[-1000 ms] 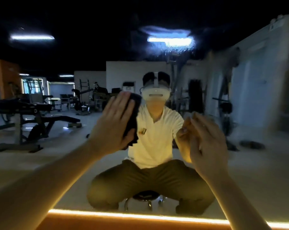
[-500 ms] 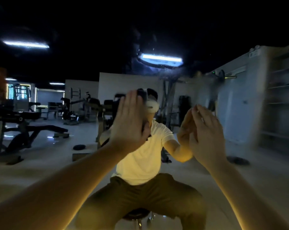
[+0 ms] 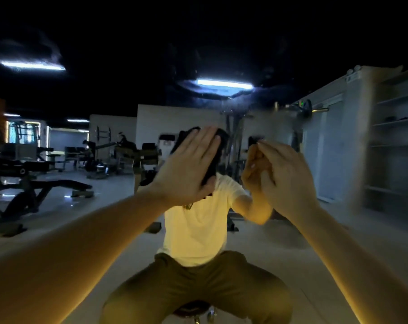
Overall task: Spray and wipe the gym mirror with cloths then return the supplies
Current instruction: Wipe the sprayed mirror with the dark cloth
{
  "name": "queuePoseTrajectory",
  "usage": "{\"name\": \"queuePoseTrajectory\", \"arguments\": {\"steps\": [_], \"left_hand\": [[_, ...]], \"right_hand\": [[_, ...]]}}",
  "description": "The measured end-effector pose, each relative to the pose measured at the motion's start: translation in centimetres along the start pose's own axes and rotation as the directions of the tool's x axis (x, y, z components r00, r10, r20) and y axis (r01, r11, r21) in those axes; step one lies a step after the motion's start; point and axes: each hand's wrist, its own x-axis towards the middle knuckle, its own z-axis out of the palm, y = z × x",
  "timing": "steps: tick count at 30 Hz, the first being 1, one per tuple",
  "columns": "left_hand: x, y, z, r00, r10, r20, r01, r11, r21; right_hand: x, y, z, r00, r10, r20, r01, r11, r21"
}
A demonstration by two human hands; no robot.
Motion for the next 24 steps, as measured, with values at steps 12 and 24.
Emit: {"name": "queuePoseTrajectory", "arguments": {"steps": [12,24], "left_hand": [[-0.2,-8.0,-3.1,0.887,-0.455,-0.084,0.460,0.886,0.061],[12.4,5.9,-1.2,0.999,0.019,-0.030,-0.018,1.000,0.025]], "right_hand": [[3.4,2.9,0.5,0.998,0.058,-0.031,-0.063,0.980,-0.188],[4.3,4.8,-1.9,0.998,-0.025,-0.064,0.028,0.999,0.046]]}}
